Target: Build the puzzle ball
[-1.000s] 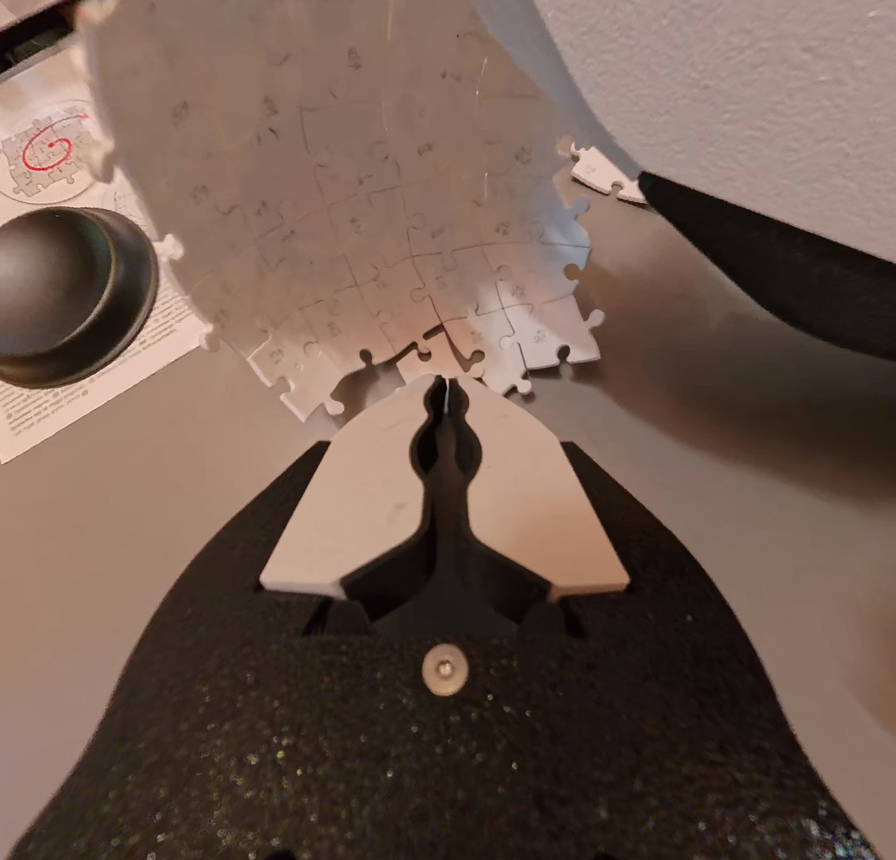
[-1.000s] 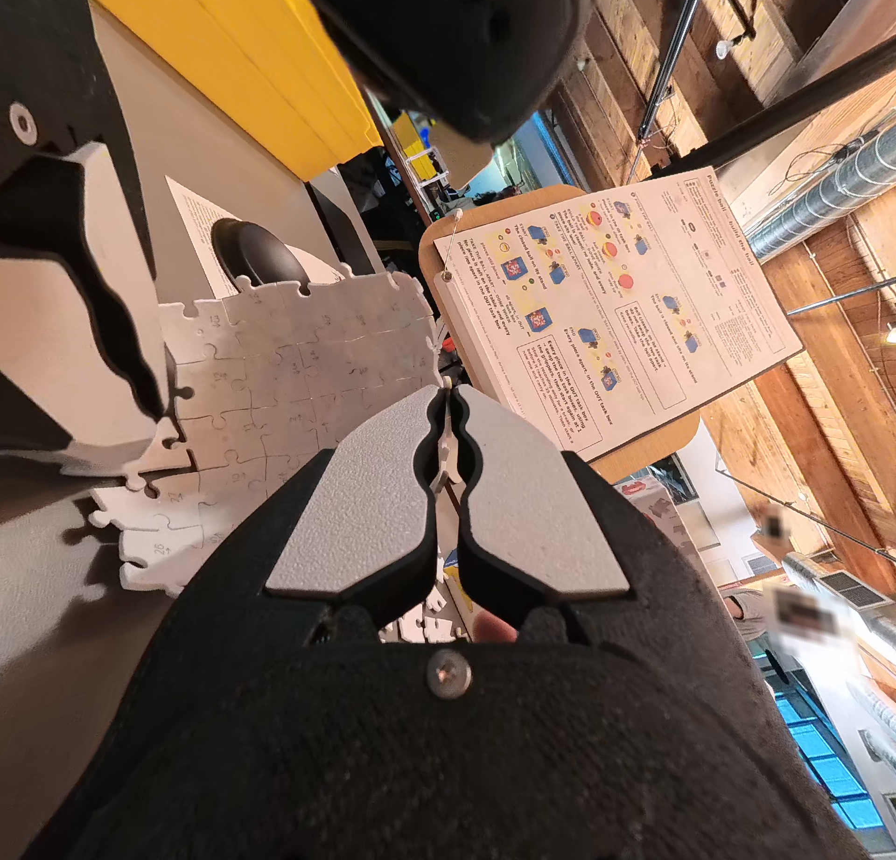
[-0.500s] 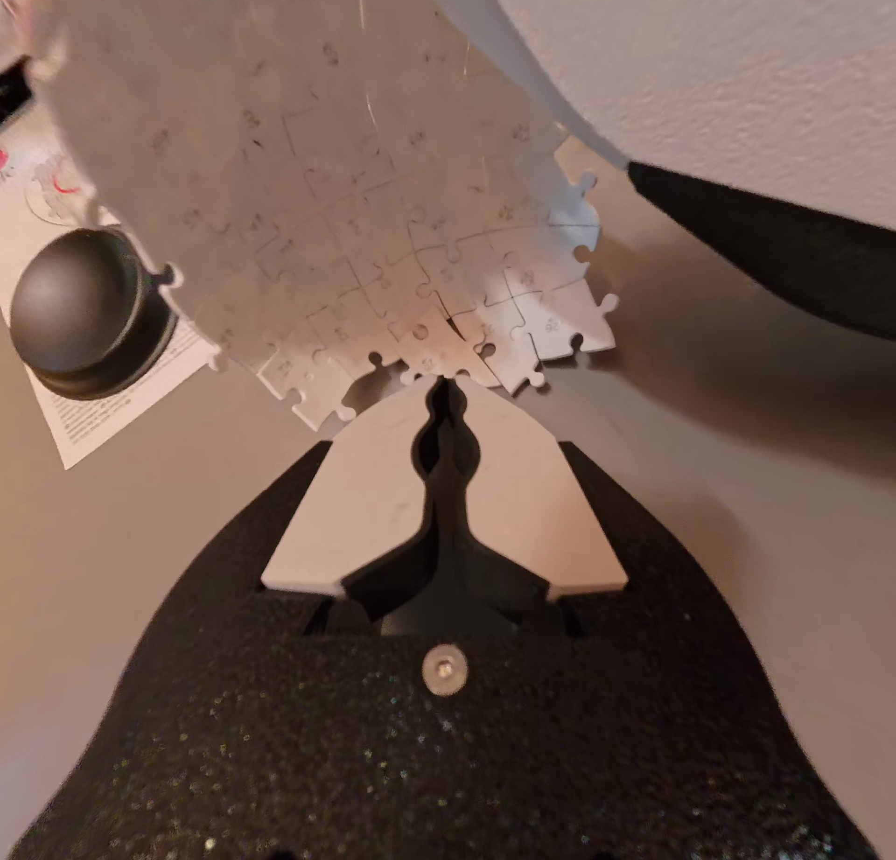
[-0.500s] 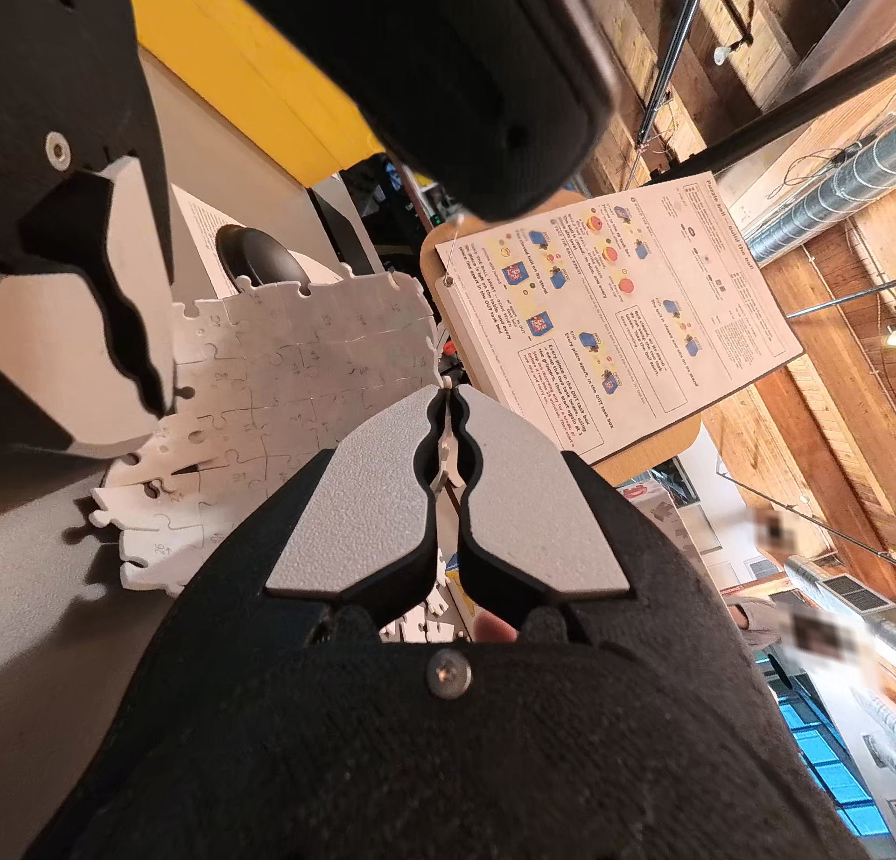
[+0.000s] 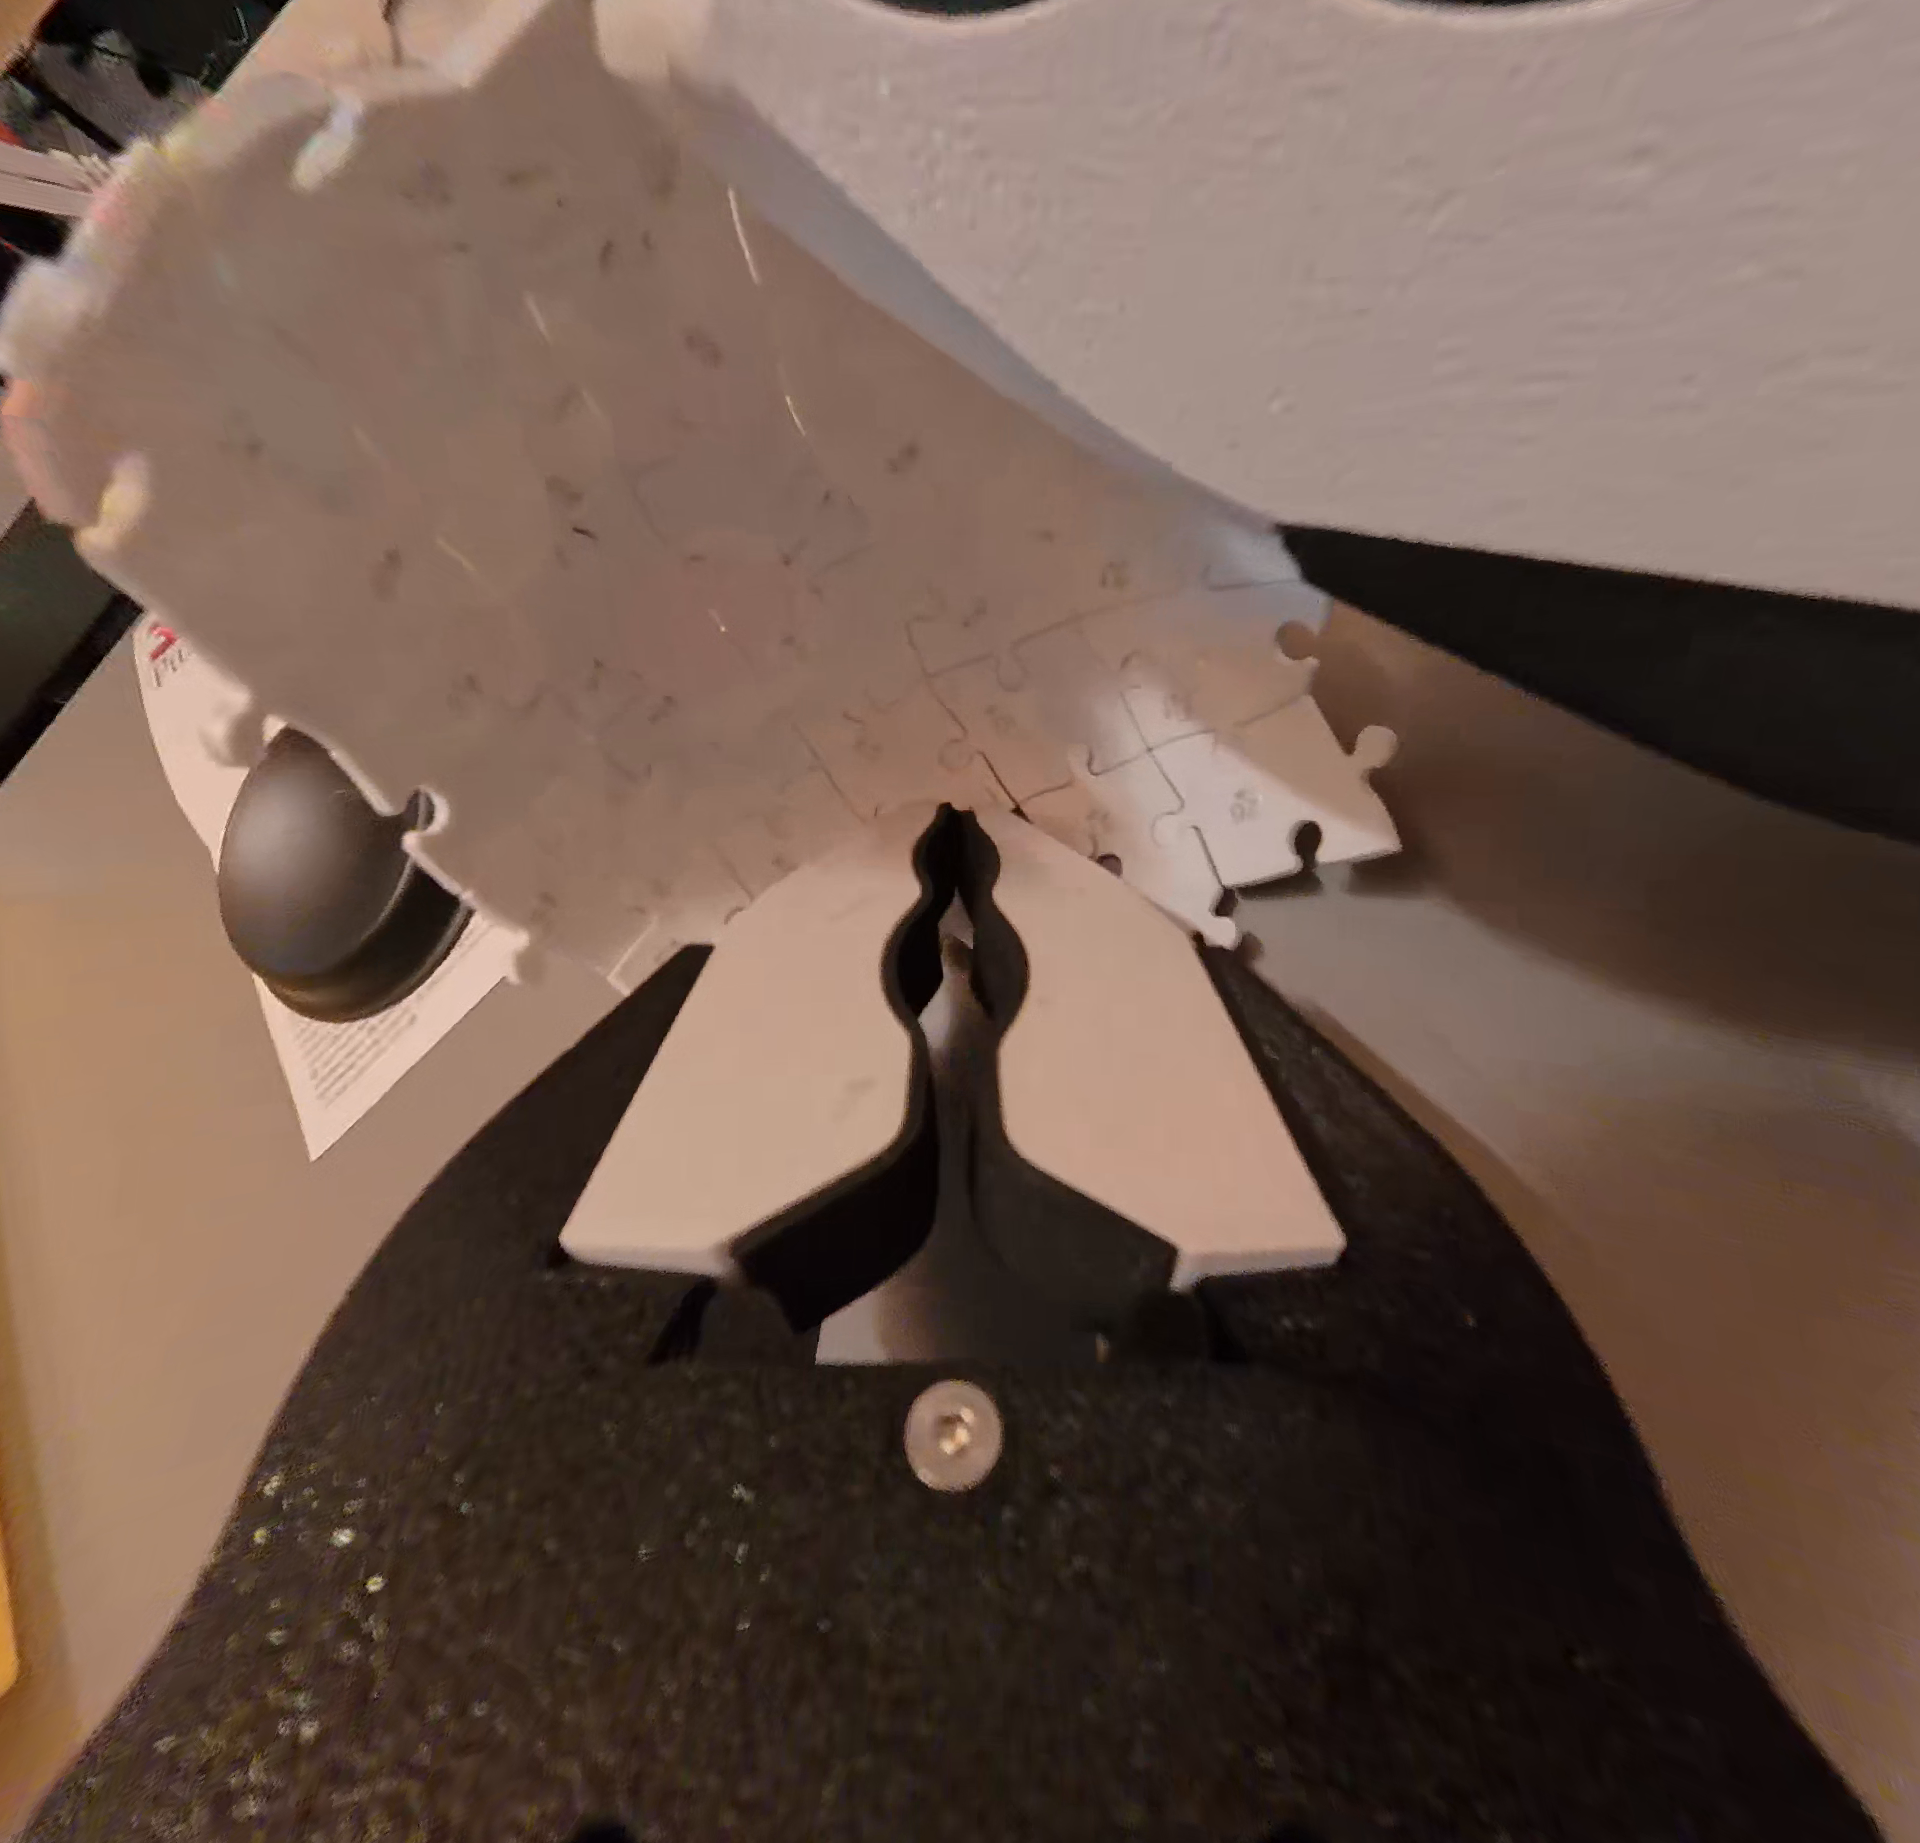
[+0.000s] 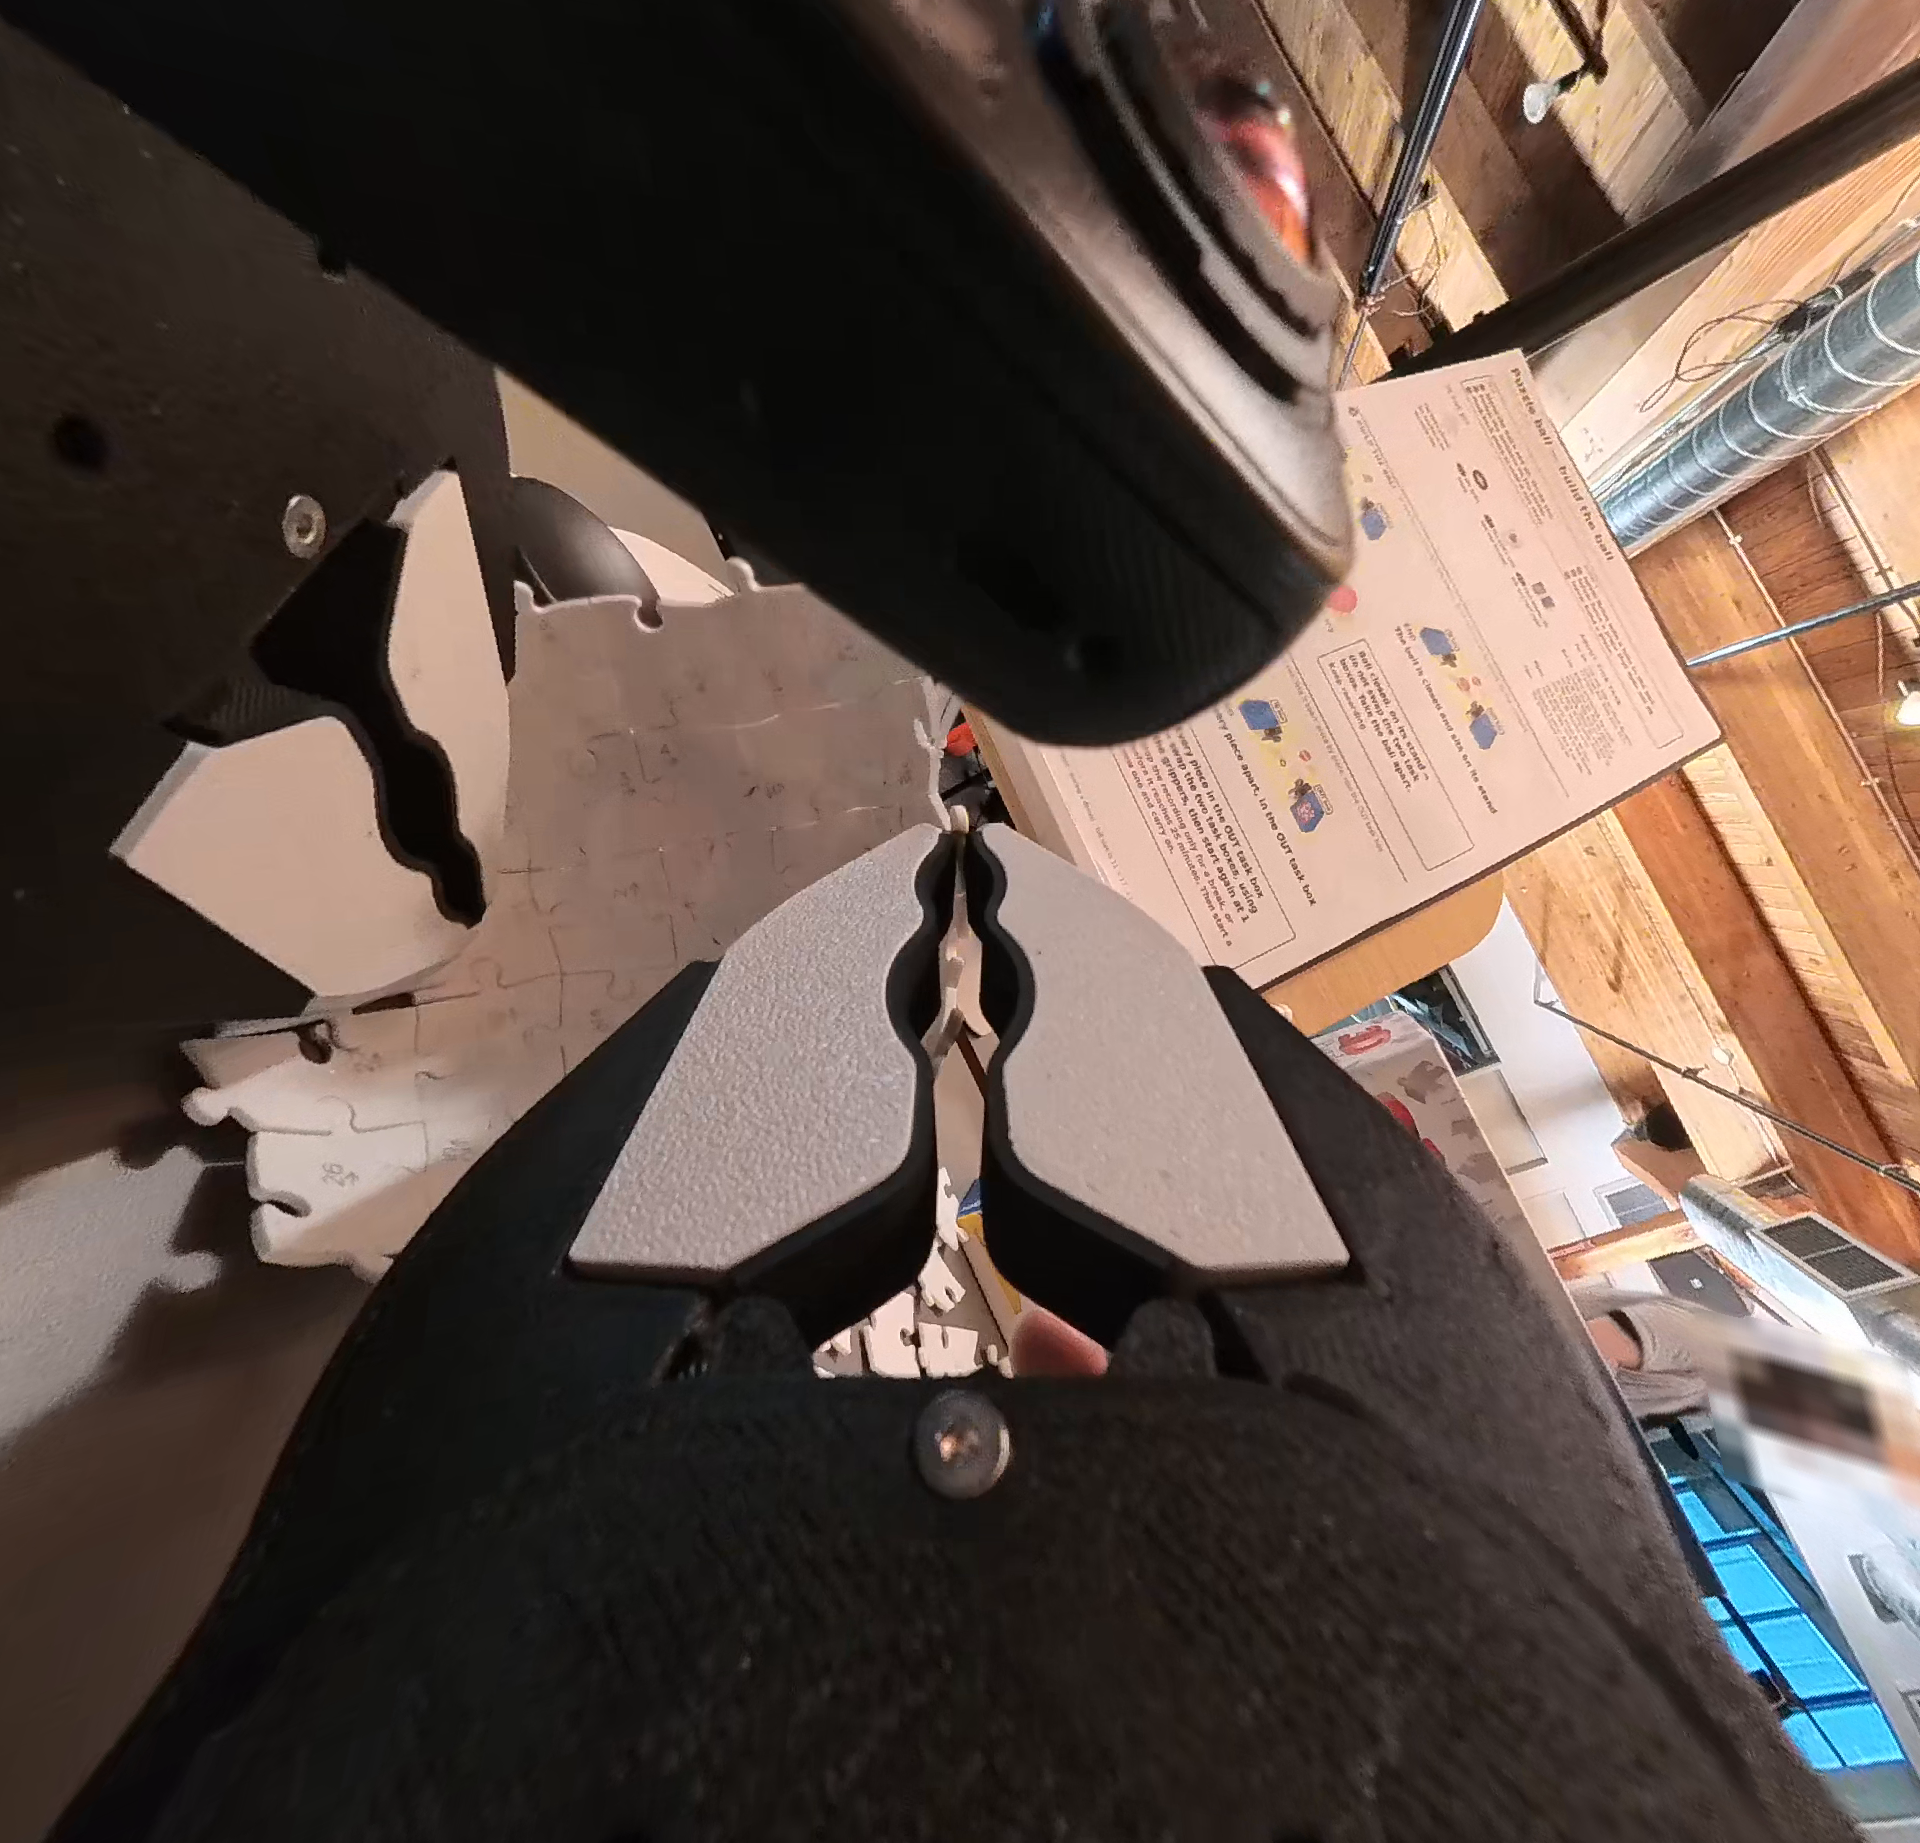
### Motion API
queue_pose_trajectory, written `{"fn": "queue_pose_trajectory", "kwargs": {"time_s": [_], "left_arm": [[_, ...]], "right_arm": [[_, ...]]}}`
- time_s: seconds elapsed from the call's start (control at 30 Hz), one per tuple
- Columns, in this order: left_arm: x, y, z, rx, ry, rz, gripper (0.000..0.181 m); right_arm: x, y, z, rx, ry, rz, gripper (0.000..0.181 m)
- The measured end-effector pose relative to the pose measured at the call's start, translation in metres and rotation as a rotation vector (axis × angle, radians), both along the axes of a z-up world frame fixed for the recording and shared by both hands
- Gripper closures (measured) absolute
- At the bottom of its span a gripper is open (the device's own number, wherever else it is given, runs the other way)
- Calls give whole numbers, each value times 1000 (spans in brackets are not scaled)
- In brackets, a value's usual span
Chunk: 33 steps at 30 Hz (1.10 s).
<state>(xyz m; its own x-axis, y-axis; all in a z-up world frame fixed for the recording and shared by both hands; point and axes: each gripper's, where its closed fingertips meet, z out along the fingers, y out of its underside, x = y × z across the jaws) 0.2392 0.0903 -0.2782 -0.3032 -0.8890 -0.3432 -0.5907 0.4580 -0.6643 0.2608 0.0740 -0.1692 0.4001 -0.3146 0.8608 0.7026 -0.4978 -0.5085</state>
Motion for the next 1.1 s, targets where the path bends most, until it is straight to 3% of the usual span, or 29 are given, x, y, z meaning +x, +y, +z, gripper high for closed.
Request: {"fn": "queue_pose_trajectory", "kwargs": {"time_s": [0.27, 0.43, 0.63, 0.93, 1.1], "left_arm": [[-4, -3, -1, -16, 48, -79, 181], [-1, 6, 6, 20, -8, -53, 181], [-3, 0, 10, -200, 58, -3, 181], [0, -1, -1, -173, 103, 59, 181], [-2, -1, 1, -234, 104, 89, 163]], "right_arm": [[0, 0, 0, 5, 2, 0, 180], [1, -1, 0, 8, 5, -1, 180], [0, 0, 0, 9, 3, 1, 180], [0, -1, -1, 14, 12, 2, 180], [1, -1, -1, 15, 11, 0, 180]]}}
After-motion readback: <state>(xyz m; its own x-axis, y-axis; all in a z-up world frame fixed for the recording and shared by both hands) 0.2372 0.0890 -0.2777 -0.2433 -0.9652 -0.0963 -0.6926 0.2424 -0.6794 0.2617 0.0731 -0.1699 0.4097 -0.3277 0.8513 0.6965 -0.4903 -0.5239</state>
